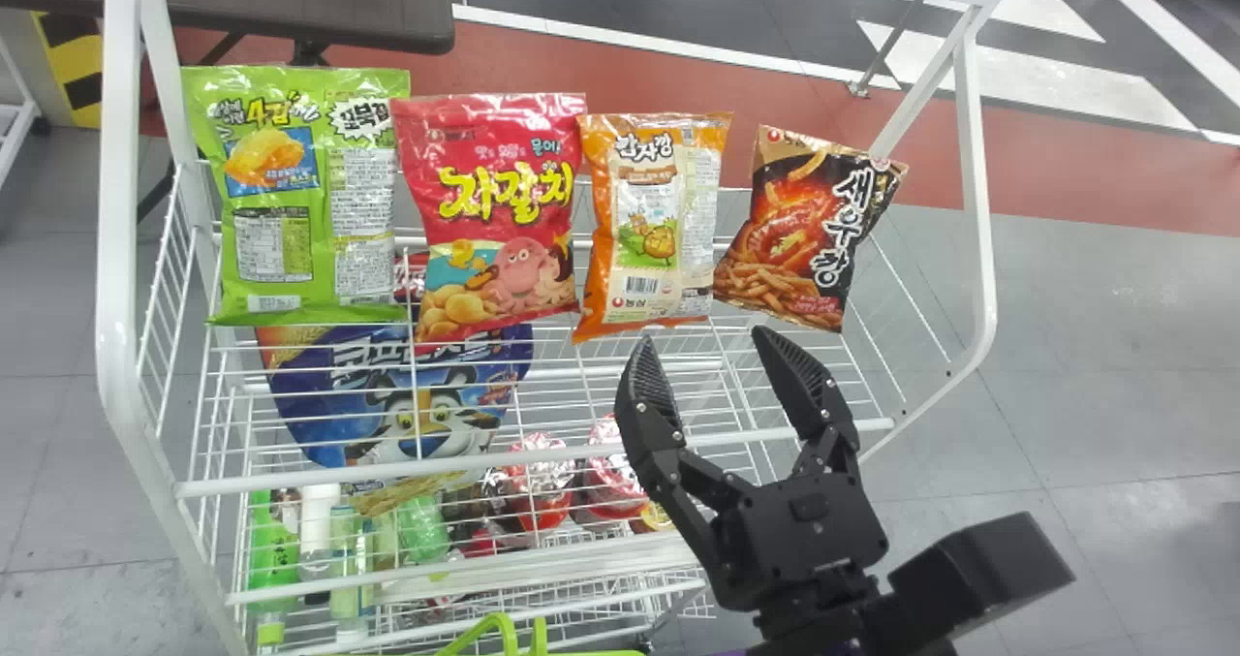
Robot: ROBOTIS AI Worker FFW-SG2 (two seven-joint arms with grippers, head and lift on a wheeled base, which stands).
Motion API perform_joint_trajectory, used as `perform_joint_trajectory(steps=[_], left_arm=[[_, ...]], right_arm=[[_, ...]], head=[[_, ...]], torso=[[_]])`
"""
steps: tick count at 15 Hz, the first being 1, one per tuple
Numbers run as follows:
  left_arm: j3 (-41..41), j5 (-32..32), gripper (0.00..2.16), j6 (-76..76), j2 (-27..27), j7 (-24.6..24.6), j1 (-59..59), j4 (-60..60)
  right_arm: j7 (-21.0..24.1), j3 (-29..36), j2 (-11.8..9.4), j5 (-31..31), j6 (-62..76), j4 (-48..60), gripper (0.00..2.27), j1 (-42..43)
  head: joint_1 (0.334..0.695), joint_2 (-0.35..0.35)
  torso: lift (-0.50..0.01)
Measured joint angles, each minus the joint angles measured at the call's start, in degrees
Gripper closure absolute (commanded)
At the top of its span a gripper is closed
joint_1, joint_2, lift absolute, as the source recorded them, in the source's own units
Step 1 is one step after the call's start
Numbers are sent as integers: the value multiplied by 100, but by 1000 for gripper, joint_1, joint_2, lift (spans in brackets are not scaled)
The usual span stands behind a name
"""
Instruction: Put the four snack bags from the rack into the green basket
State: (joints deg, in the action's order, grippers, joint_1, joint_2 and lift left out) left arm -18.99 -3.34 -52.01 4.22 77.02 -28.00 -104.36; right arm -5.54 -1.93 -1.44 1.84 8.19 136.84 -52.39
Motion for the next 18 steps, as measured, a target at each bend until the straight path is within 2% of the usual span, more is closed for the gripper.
perform_joint_trajectory(steps=[14, 18], left_arm=[[-28, 0, 2132, -68, -9, -25, -12, -6], [-68, 0, 2132, -49, -12, -56, -11, -5]], right_arm=[[8, -3, -93, -23, 70, -104, 191, 121], [47, -251, -60, -109, -670, -629, 191, 1073]], head=[[695, -350], [695, -350]], torso=[[-6], [-6]])
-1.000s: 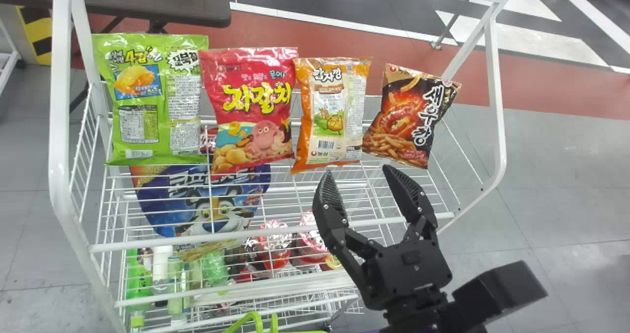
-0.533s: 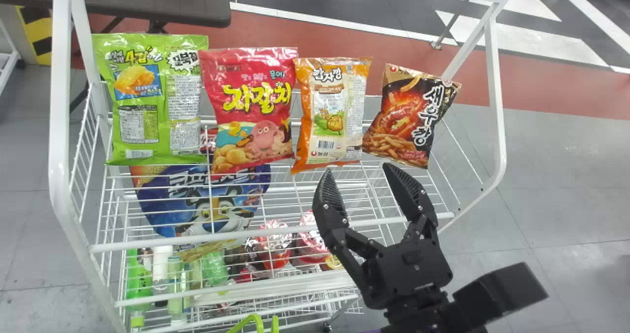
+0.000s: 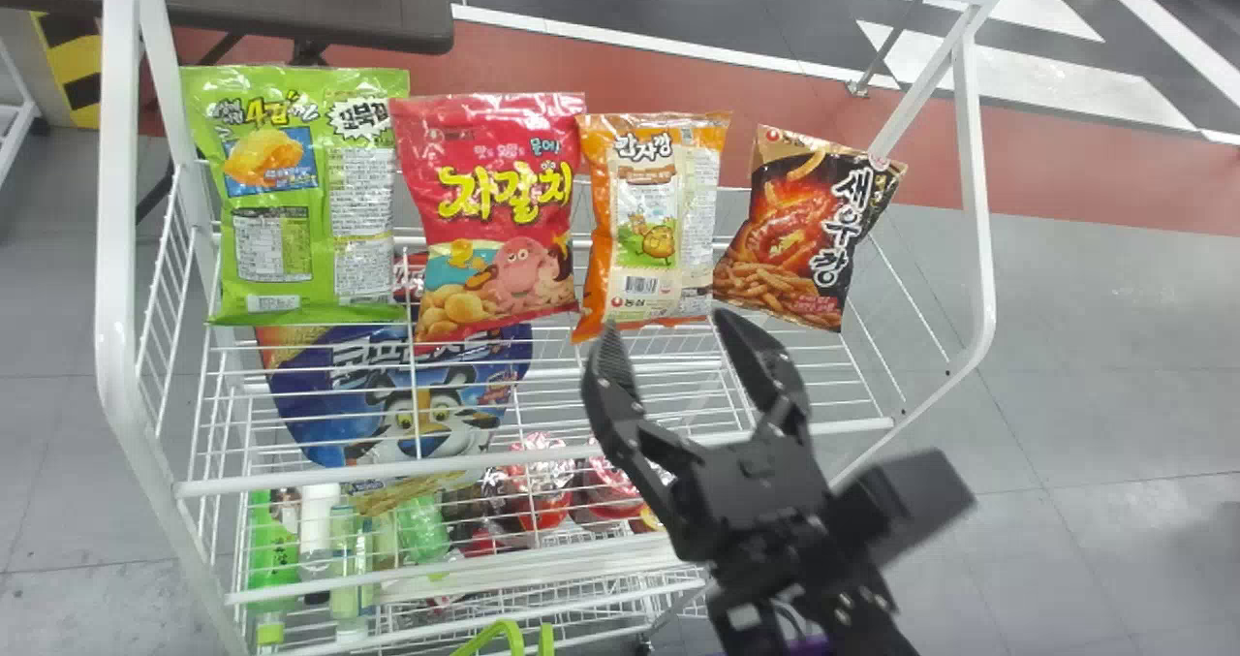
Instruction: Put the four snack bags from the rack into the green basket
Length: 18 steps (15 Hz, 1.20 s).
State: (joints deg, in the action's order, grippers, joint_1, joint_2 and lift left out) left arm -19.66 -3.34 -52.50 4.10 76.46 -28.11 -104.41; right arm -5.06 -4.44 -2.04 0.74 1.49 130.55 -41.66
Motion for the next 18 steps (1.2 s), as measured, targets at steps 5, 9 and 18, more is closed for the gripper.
perform_joint_trajectory(steps=[5, 9, 18], left_arm=[[-30, 31, 2132, 14, 23, 45, 63, 44], [-30, 45, 2132, 60, 40, 46, 71, 50], [-74, 41, 2135, -56, 78, 13, 64, -29]], right_arm=[[149, -824, 123, -117, -897, -1021, 184, 1447], [181, -1294, 130, 199, -1371, -1670, 184, 2383], [164, -1774, 202, 393, -1590, -3296, 343, 3947]], head=[[695, -350], [695, -244], [695, -107]], torso=[[-6], [-6], [-6]])
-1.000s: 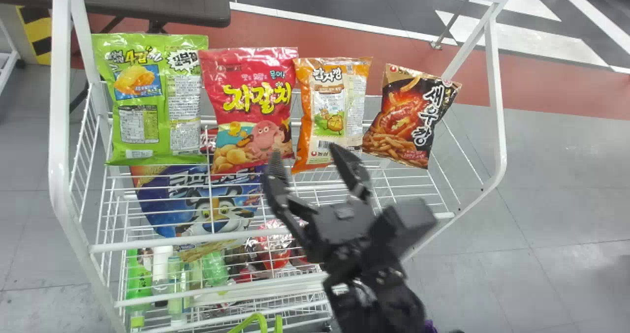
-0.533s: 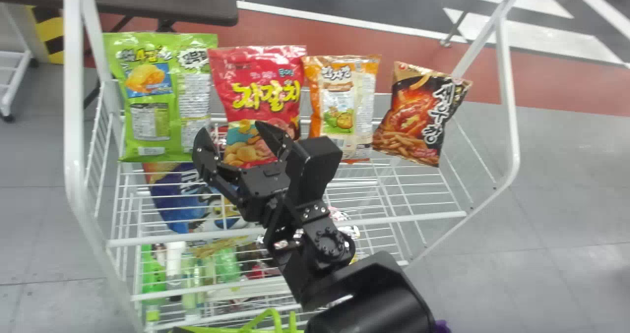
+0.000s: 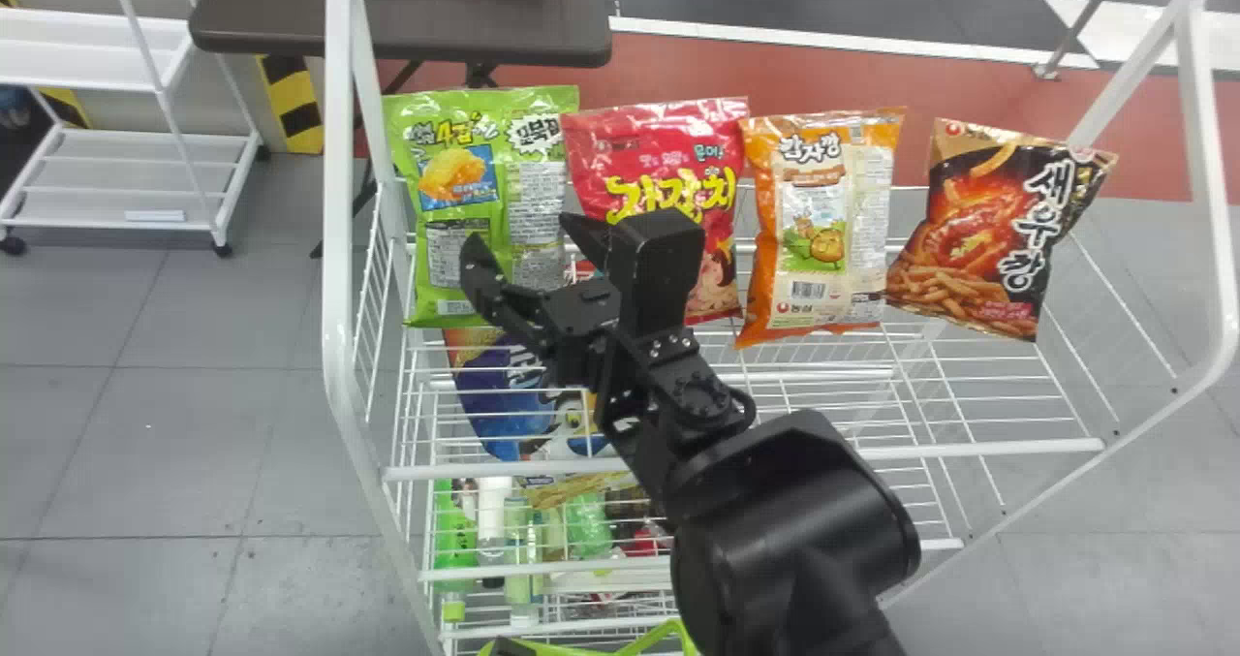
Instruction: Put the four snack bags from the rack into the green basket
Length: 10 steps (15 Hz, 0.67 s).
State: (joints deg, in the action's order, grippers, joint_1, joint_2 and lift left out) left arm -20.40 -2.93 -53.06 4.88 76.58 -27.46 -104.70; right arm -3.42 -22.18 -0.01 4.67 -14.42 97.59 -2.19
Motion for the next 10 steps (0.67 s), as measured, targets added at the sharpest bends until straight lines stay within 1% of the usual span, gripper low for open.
perform_joint_trajectory(steps=[1, 3, 5, 6, 7, 8, 9, 10], left_arm=[[-21, -17, 2132, -23, 2, -2, 23, -7], [-49, -29, 2132, -60, 5, -3, 67, -4], [-70, -26, 2132, -99, 12, -3, 94, 4], [-75, -25, 2135, -109, 16, -3, 98, 4], [-78, -23, 2132, -117, 19, -3, 100, 5], [-78, -19, 2132, -120, 21, -3, 101, 8], [-79, -17, 2132, -122, 22, -3, 104, 10], [-81, -13, 2132, -122, 23, -3, 109, 14]], right_arm=[[-39, -7, 1, -27, -92, -117, 407, 126], [-72, -65, 1, -64, -252, -229, 610, 297], [-94, -169, 2, -75, -430, -322, 1399, 465], [-107, -221, 2, -81, -566, -341, 1585, 528], [-132, -286, 2, -97, -730, -350, 1848, 584], [-153, -336, 2, -127, -892, -352, 2020, 634], [-158, -356, 1, -148, -1017, -361, 2165, 678], [-157, -356, 1, -155, -1101, -397, 2192, 724]], head=[[695, -105], [695, -98], [695, -86], [695, -73], [695, -63], [695, -55], [695, -49], [695, -50]], torso=[[-6], [-6], [-6], [-6], [-6], [-6], [-6], [-6]])
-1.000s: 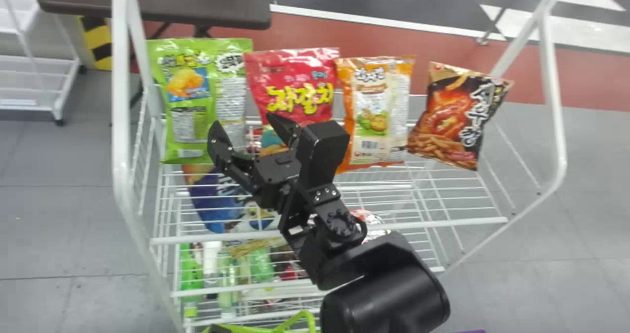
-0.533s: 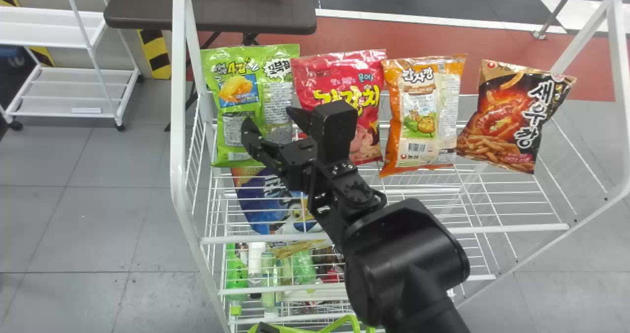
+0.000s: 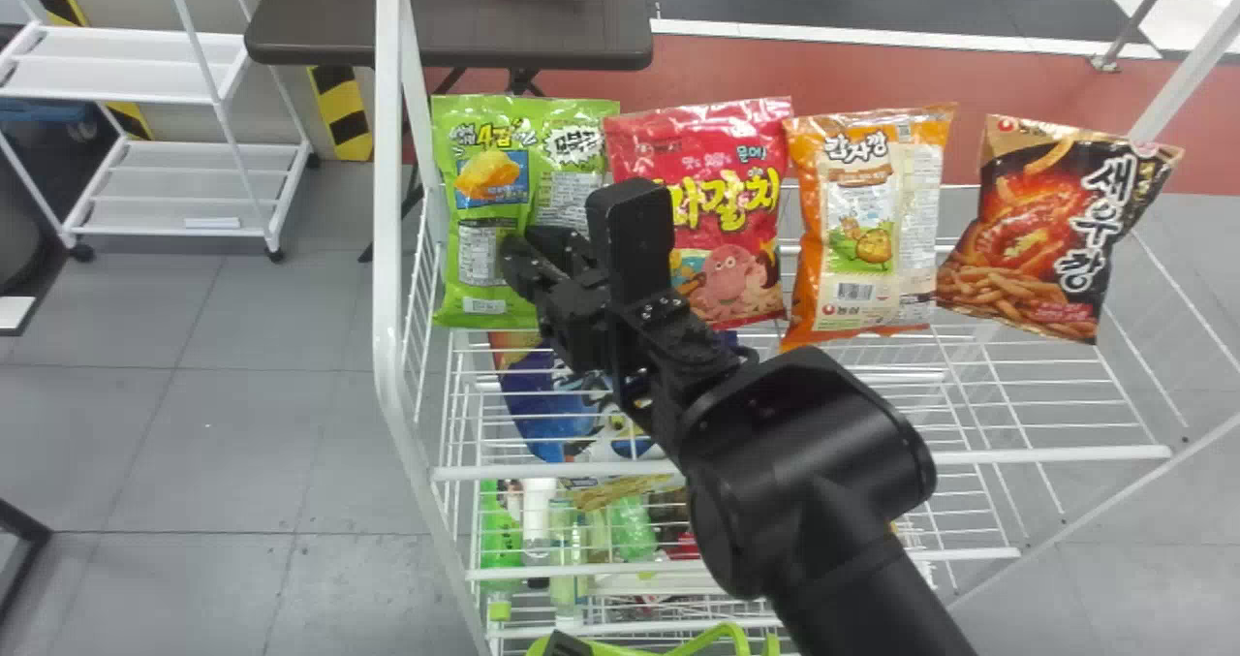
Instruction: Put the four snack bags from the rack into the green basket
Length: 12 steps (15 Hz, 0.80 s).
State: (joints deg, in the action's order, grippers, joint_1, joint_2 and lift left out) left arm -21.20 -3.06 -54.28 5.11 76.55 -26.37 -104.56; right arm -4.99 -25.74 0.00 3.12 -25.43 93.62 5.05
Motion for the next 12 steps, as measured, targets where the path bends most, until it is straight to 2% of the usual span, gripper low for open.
perform_joint_trajectory(steps=[4, 9, 12], left_arm=[[-2, 31, 2132, 16, 16, 0, 9, 28], [-46, -8, 2132, 10, 13, -9, 9, 23], [-59, -12, 2132, 4, 14, -9, -1, 10]], right_arm=[[-132, 66, 0, 45, 174, -10, 2219, -111], [-461, -10, 0, -102, 206, 643, 2216, -549], [-555, 32, 0, -228, 221, 683, 2216, -583]], head=[[695, -53], [695, -18], [695, -23]], torso=[[-6], [-6], [-6]])
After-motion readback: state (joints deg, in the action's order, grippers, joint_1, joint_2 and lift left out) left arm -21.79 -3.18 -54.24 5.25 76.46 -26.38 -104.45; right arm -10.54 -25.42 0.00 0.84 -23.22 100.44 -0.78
